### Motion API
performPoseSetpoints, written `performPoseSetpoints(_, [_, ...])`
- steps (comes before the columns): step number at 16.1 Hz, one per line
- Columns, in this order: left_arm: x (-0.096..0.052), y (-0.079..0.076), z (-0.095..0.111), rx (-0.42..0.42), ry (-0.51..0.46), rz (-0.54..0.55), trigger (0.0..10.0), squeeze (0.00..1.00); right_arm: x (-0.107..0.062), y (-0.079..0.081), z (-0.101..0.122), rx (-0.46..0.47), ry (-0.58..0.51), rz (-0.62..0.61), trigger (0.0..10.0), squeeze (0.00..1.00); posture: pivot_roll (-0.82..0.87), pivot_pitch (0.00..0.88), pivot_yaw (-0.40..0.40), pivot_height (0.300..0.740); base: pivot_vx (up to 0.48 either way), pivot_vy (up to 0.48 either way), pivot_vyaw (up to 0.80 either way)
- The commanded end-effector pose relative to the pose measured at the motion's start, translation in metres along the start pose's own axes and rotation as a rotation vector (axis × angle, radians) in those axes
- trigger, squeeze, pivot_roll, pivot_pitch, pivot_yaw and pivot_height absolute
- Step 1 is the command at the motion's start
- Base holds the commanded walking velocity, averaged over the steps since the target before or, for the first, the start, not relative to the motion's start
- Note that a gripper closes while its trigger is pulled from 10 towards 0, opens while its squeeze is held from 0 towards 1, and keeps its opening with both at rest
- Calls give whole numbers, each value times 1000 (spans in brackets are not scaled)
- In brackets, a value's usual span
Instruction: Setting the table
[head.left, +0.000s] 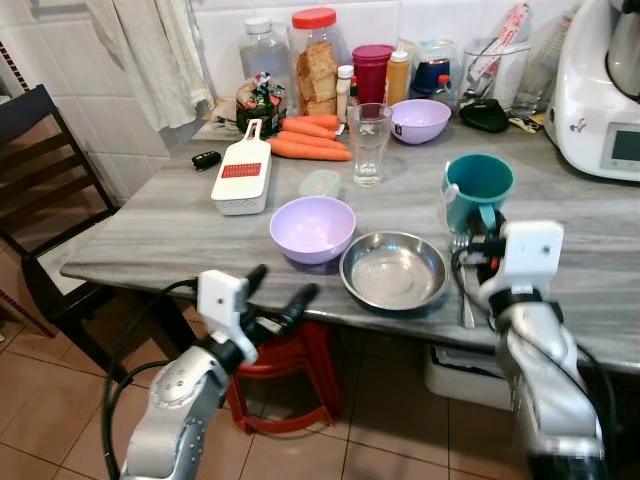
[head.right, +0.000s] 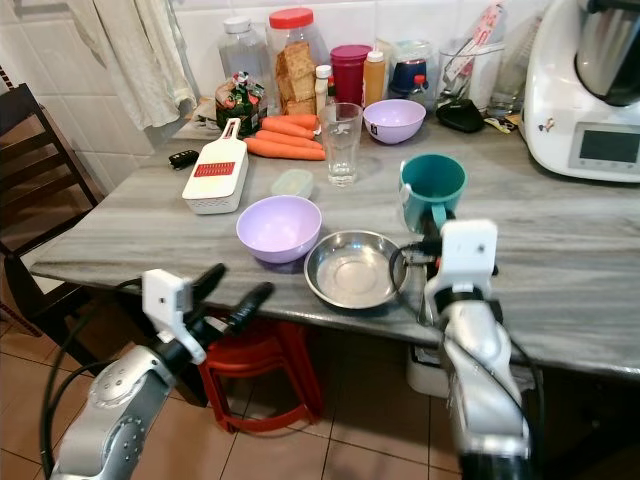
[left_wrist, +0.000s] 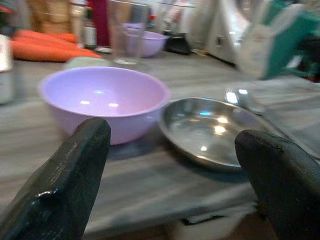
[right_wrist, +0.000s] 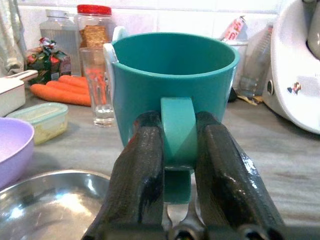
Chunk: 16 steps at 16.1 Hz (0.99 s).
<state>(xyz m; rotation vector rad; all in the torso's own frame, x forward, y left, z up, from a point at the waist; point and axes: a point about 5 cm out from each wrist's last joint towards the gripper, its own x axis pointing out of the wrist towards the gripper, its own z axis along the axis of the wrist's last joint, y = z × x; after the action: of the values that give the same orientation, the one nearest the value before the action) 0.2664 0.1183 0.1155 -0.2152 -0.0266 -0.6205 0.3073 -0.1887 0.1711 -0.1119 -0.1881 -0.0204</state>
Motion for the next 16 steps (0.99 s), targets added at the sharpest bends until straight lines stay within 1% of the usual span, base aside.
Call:
performPoseSetpoints(1, [-1,0,3,0,9,-25,10000,0,7,1,2,17,-6,22,10000,0,-126,65,91,740,0,0,0])
performPoseSetpoints(2, [-1,-4,4,-7,16,-62,10000,0,14,1,2,17,-7,38,10000,0,-122,67,89,740,0,0,0])
performPoseSetpoints(3, [-1,-8,3,-7,24,-96,10000,0,24,2,1,12,6,59,10000,0,-122,67,89,740,0,0,0])
performPoseSetpoints(5, [0,-14,3,-25,33,-134,10000,0,40,3,3,28,13,76,10000,0,-117,72,89,740,0,0,0])
performPoseSetpoints(6, [1,-17,5,-27,36,-155,10000,0,48,5,2,53,27,88,10000,0,-113,76,86,740,0,0,0])
performPoseSetpoints(7, [2,-17,5,-19,36,-160,10000,0,52,7,2,52,31,100,10000,0,-113,76,86,740,0,0,0])
performPoseSetpoints(9, [2,-19,7,-33,39,-171,10000,0,61,14,-1,60,42,144,10000,0,-101,85,86,740,0,0,0])
performPoseSetpoints(12, [1,-24,7,-55,54,-213,10000,0,65,17,-13,65,78,163,10000,0,-95,92,85,740,0,0,0])
performPoseSetpoints(13, [1,-24,7,-53,56,-215,10000,0,64,16,-16,55,84,159,10000,0,-94,97,86,740,0,0,0])
performPoseSetpoints(14, [1,-23,7,-50,59,-214,10000,0,62,12,-22,47,99,144,10000,0,-94,97,86,740,0,0,0])
performPoseSetpoints(16, [2,-23,7,-50,62,-214,10000,0,62,7,-26,39,105,135,10000,0,-94,97,86,740,0,0,0])
